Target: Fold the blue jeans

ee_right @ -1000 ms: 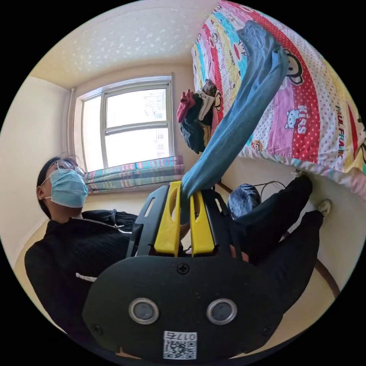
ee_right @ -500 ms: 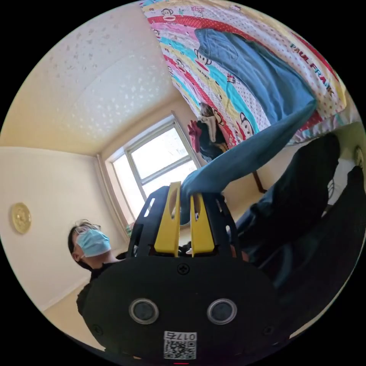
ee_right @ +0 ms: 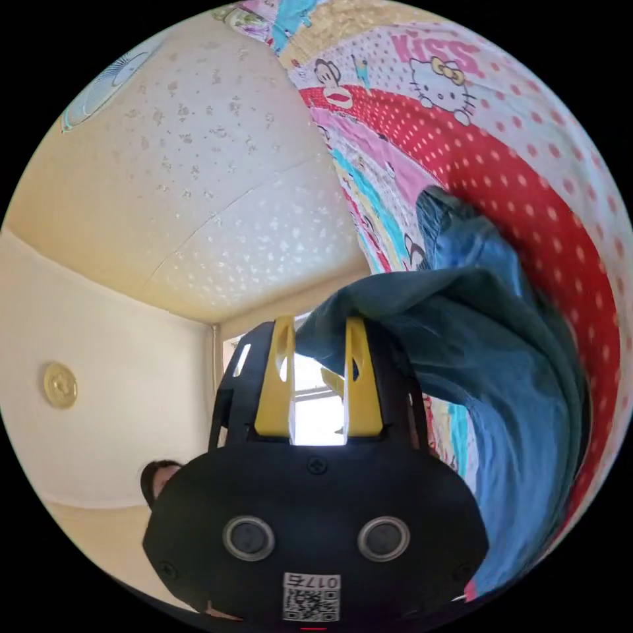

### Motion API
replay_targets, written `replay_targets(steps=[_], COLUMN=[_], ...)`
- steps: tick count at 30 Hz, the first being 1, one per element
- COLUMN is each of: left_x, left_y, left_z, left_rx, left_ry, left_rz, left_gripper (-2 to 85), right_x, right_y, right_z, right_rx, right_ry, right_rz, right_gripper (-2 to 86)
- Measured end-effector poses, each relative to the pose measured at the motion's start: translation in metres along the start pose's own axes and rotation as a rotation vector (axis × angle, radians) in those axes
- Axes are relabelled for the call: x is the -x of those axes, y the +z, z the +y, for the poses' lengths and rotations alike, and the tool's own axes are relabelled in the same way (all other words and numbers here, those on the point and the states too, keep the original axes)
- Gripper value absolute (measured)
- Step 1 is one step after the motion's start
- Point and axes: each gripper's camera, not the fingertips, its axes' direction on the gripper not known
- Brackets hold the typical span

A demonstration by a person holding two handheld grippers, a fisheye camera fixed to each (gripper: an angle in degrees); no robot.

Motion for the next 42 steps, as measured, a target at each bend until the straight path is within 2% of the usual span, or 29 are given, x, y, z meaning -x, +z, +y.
replay_targets(steps=[3,5,9,11,14,16,19,23,25,27,32,34,36,40,42], left_x=[0.042,0.066,0.153,0.168,0.172,0.176,0.206,0.258,0.28,0.283,0.237,0.21,0.206,0.259,0.288], left_y=[-0.027,-0.054,-0.105,-0.117,-0.117,-0.087,-0.045,-0.024,-0.005,0.014,0.064,0.079,0.095,0.111,0.104], left_z=[-0.006,0.013,0.045,0.059,0.075,0.08,0.096,0.099,0.087,0.074,0.035,0.033,0.045,0.123,0.157], left_rx=[0.068,0.046,-0.1,-0.15,-0.088,0.11,0.264,0.264,0.27,0.269,0.201,0.179,0.269,0.501,0.553], left_ry=[0.114,0.206,0.14,0.199,0.288,0.303,0.294,0.232,0.209,0.224,0.434,0.543,0.561,0.538,0.524], left_rz=[-0.098,-0.073,0.207,0.224,0.054,-0.15,-0.434,-0.494,-0.512,-0.528,-0.579,-0.521,-0.517,-0.772,-0.871], left_gripper=[18.4,18.2,16.3,15.6,16.0,16.9,17.1,16.7,16.2,16.1,15.6,14.4,13.9,13.3,13.0], right_x=[-0.031,-0.048,-0.08,-0.076,-0.061,-0.054,-0.053,-0.081,-0.104,-0.123,-0.138,-0.142,-0.144,-0.118,-0.096], right_y=[-0.006,-0.021,-0.072,-0.078,-0.069,-0.056,-0.03,-0.009,-0.003,0.006,0.009,0.005,0.001,0.003,0.009], right_z=[0.006,0.029,0.094,0.127,0.182,0.21,0.234,0.231,0.232,0.251,0.279,0.279,0.277,0.281,0.274], right_rx=[0.109,0.135,0.004,0.03,0.133,0.213,0.312,0.363,0.405,0.46,0.45,0.448,0.461,0.421,0.383], right_ry=[-0.134,-0.202,-0.229,-0.261,-0.328,-0.386,-0.481,-0.52,-0.503,-0.594,-0.68,-0.651,-0.607,-0.653,-0.699], right_rz=[-0.06,-0.054,-0.043,0.087,0.394,0.551,0.731,0.834,0.936,1.08,1.129,1.102,1.067,1.009,0.985], right_gripper=[12.4,12.7,11.6,11.1,9.9,9.4,9.1,7.9,6.5,4.4,3.2,3.2,3.8,6.8,8.8])
